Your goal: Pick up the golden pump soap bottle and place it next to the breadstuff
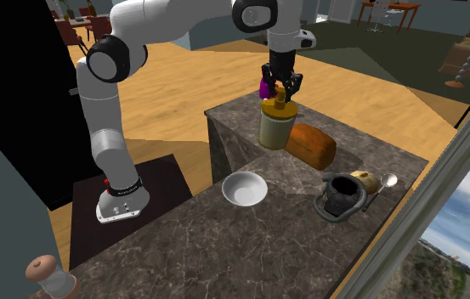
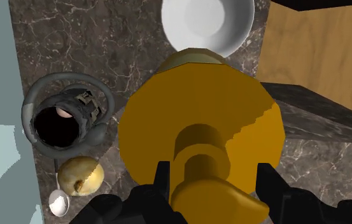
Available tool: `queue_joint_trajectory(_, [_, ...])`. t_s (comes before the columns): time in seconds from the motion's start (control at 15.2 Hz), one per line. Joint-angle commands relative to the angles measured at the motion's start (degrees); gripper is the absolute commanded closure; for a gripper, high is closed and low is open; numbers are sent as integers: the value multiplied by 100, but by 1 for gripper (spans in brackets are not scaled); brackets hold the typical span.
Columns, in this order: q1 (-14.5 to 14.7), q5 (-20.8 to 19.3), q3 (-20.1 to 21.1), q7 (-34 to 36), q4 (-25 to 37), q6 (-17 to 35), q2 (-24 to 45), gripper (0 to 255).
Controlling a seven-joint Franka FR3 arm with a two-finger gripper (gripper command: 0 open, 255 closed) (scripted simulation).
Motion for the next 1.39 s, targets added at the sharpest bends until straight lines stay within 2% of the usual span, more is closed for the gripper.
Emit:
queue_joint_trajectory(0.0, [208,-93,108,294,-127,94,-96,255])
queue_joint_trajectory(0.53, [903,-275,552,1413,-96,228,-85,255])
queue_joint_trajectory(1.32, [1019,-404,595,1396,-1405,1268,-385,255])
